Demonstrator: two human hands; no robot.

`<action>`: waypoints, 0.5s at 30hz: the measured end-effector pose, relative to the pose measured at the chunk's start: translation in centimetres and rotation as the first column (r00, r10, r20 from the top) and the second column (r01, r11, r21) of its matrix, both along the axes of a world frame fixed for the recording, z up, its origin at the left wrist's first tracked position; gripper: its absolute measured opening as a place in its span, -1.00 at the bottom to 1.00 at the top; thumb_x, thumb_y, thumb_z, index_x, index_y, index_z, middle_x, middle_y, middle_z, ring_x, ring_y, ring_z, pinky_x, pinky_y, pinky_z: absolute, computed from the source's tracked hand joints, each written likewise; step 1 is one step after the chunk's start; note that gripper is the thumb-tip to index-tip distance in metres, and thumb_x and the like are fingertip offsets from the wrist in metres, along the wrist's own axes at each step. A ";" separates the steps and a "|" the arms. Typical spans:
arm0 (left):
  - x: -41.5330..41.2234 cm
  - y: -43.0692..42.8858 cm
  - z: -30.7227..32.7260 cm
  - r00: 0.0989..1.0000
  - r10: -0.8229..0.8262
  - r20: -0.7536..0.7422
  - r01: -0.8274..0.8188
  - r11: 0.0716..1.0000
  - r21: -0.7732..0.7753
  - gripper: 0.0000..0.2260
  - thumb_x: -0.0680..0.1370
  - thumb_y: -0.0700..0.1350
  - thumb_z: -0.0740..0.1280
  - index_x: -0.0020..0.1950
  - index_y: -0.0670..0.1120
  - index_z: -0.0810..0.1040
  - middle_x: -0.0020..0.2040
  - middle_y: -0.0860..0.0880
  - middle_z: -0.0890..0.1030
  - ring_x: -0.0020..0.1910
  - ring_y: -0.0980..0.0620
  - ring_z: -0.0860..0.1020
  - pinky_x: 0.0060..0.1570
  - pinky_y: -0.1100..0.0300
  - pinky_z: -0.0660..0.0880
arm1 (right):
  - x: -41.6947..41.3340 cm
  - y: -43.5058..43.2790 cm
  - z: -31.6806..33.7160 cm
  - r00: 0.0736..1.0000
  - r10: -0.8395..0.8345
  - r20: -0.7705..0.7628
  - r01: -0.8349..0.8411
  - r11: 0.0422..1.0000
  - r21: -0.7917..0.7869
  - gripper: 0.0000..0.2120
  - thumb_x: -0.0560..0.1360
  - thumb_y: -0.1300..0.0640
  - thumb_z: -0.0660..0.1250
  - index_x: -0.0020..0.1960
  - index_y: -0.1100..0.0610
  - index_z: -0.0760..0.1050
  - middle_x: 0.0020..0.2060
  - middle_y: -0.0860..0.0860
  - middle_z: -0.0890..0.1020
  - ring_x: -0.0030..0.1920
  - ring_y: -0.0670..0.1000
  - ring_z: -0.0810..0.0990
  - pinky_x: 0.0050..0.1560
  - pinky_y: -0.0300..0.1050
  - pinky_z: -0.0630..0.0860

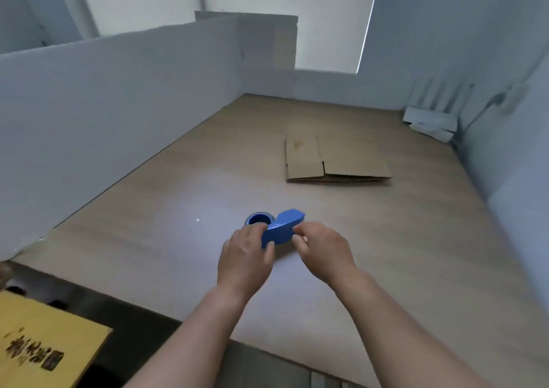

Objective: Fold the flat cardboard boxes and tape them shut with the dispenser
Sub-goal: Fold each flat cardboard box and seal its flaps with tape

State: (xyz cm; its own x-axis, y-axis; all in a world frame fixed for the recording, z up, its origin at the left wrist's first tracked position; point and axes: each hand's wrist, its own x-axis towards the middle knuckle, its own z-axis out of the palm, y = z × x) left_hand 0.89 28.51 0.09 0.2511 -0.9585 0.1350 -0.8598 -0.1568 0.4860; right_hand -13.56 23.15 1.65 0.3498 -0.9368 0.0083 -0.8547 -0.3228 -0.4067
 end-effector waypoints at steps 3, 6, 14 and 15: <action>-3.8 -4.7 0.4 0.999 -0.047 0.025 0.047 0.999 -0.026 -0.66 0.59 -0.08 0.25 0.35 -0.11 0.45 0.27 -0.05 0.53 0.25 -0.05 0.46 0.17 0.12 0.33 | -4.1 -4.1 -0.1 0.998 -0.051 0.023 0.052 0.998 -0.019 -0.71 0.60 0.06 0.12 0.25 0.03 0.48 0.19 -0.02 0.55 0.17 0.03 0.51 0.06 -0.12 0.42; -6.8 -9.4 1.0 0.996 -0.080 0.049 0.082 0.996 -0.041 -0.63 0.61 -0.04 0.20 0.41 -0.08 0.39 0.34 -0.02 0.48 0.31 -0.01 0.42 0.24 0.16 0.29 | -7.8 -8.5 0.0 0.996 -0.090 0.020 0.091 0.995 -0.041 -0.71 0.60 0.05 0.13 0.27 0.01 0.48 0.21 -0.04 0.55 0.18 0.02 0.51 0.05 -0.13 0.41; -10.1 -21.0 2.6 0.981 -0.172 0.088 0.167 0.984 0.057 -0.53 0.62 0.05 0.17 0.50 -0.06 0.21 0.41 0.01 0.36 0.37 0.01 0.33 0.28 0.17 0.28 | -14.3 -18.6 -0.9 0.972 -0.236 0.011 0.237 0.972 -0.011 -0.71 0.60 0.05 0.13 0.27 0.00 0.48 0.24 -0.03 0.54 0.20 0.05 0.51 0.05 -0.15 0.41; -10.2 -22.5 2.6 0.979 -0.177 0.101 0.170 0.982 0.079 -0.52 0.62 0.06 0.16 0.50 -0.06 0.20 0.40 0.01 0.36 0.36 0.00 0.34 0.26 0.16 0.29 | -14.7 -19.8 -1.3 0.968 -0.251 0.001 0.251 0.968 -0.007 -0.72 0.60 0.04 0.13 0.26 -0.01 0.48 0.22 -0.04 0.55 0.19 0.05 0.51 0.03 -0.15 0.41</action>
State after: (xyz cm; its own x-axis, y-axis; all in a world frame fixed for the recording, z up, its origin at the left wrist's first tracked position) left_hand -9.30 6.05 2.73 0.0677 -0.9942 0.0832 -0.9232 -0.0308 0.3831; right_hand -28.31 3.35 0.40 0.1033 -0.9945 0.0156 -0.9085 -0.1007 -0.4055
